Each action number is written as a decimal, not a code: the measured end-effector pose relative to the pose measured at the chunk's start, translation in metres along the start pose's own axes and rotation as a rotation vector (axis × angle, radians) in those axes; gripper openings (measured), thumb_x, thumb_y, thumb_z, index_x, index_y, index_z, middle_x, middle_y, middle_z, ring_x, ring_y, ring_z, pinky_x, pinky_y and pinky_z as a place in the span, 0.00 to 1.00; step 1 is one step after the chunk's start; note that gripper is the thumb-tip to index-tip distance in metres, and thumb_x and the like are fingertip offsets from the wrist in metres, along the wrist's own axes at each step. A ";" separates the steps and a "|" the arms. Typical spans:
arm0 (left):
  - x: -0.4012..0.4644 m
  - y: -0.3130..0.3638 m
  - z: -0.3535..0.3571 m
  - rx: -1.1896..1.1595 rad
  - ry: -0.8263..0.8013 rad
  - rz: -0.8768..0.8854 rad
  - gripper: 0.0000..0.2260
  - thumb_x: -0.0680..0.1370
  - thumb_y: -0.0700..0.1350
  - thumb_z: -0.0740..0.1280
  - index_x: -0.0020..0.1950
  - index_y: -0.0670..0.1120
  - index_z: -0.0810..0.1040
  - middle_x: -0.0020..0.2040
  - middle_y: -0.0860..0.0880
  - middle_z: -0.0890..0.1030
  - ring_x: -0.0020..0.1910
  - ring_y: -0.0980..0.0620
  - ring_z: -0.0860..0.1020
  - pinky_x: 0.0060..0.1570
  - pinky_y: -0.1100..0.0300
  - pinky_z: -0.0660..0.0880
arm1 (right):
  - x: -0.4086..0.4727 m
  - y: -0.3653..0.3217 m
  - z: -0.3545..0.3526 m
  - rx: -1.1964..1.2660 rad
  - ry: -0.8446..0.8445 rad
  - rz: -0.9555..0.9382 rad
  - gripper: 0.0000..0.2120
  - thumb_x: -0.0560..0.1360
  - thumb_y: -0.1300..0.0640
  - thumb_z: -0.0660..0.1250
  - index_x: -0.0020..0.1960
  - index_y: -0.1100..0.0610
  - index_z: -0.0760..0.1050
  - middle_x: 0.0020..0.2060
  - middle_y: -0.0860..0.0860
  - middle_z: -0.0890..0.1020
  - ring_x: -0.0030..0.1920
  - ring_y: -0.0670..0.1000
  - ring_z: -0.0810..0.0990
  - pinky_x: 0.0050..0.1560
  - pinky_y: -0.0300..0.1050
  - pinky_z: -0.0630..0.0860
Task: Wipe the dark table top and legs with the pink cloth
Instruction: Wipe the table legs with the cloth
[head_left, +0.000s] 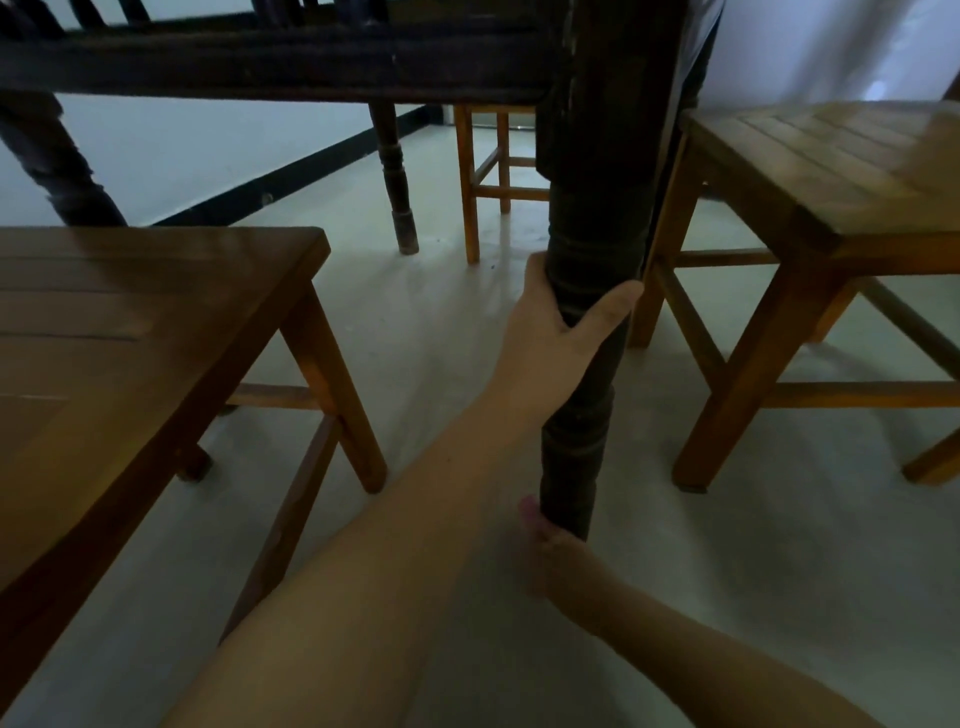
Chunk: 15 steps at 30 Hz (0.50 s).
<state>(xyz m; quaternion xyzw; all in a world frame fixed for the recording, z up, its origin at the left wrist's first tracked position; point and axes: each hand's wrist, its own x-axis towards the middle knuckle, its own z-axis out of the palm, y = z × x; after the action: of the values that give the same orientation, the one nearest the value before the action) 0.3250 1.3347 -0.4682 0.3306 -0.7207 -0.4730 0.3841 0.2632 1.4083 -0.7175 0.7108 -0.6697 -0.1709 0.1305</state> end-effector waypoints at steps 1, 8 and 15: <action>0.000 -0.001 0.000 -0.002 -0.002 0.003 0.29 0.73 0.54 0.67 0.70 0.48 0.60 0.63 0.48 0.73 0.60 0.50 0.72 0.61 0.51 0.70 | -0.007 0.002 0.008 0.070 0.051 -0.078 0.17 0.75 0.51 0.55 0.63 0.41 0.68 0.71 0.42 0.64 0.73 0.39 0.55 0.71 0.44 0.46; 0.000 -0.004 0.005 -0.046 0.035 0.051 0.25 0.73 0.52 0.67 0.66 0.47 0.64 0.51 0.56 0.74 0.48 0.60 0.73 0.53 0.61 0.72 | -0.067 0.036 0.006 1.260 0.575 0.600 0.18 0.80 0.61 0.53 0.58 0.40 0.73 0.64 0.48 0.76 0.67 0.47 0.69 0.66 0.53 0.67; -0.001 0.000 0.005 -0.021 0.041 0.042 0.25 0.74 0.52 0.66 0.67 0.47 0.63 0.52 0.56 0.70 0.50 0.59 0.70 0.54 0.61 0.68 | -0.004 0.005 -0.056 2.340 0.186 1.297 0.12 0.82 0.50 0.52 0.62 0.45 0.70 0.37 0.53 0.73 0.27 0.48 0.63 0.24 0.38 0.62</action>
<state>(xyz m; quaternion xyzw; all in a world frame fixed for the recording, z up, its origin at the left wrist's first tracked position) 0.3217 1.3377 -0.4700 0.3209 -0.7145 -0.4654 0.4121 0.2820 1.4100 -0.6644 -0.0311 -0.6236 0.6395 -0.4486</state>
